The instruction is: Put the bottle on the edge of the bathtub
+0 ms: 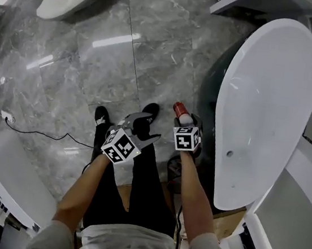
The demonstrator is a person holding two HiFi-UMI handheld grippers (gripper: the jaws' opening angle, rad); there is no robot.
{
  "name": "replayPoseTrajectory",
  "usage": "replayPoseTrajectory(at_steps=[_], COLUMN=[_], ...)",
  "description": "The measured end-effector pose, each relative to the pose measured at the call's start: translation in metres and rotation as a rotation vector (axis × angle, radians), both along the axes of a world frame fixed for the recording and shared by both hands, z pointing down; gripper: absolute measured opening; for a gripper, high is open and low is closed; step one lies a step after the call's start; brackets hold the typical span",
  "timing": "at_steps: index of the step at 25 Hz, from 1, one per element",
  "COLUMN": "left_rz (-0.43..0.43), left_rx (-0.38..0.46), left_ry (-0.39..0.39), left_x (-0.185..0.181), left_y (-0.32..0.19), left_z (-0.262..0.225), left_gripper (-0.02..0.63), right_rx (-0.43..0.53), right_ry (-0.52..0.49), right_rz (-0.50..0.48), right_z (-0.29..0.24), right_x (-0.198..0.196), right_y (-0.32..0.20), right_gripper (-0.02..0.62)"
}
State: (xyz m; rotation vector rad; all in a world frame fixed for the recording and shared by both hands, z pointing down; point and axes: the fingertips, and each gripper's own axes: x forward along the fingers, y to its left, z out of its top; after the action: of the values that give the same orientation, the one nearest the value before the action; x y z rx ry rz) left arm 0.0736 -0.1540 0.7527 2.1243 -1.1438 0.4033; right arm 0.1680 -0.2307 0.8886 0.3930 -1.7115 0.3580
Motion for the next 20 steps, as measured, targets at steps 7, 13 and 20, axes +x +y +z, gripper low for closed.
replayPoseTrajectory(at_steps=[7,13,20], left_rz=[-0.037,-0.057,-0.074], left_rx=[-0.027,-0.031,-0.048], left_ry=[0.047,0.063,0.054], left_x=[0.003,0.002,-0.01], left_y=[-0.005,-0.011,-0.015], left_z=[0.069,0.113,0.164], left_gripper=[0.337,0.337,0.331], right_rx=[-0.024,-0.034,-0.038], right_ry=[0.053,0.081,0.113], right_rz=[0.13,0.189,0.212], right_z=[0.088,0.161,0.233], right_x=[0.012,0.021,0.027], right_y=[-0.014,-0.028,-0.036], right_gripper=[0.288,0.288,0.288])
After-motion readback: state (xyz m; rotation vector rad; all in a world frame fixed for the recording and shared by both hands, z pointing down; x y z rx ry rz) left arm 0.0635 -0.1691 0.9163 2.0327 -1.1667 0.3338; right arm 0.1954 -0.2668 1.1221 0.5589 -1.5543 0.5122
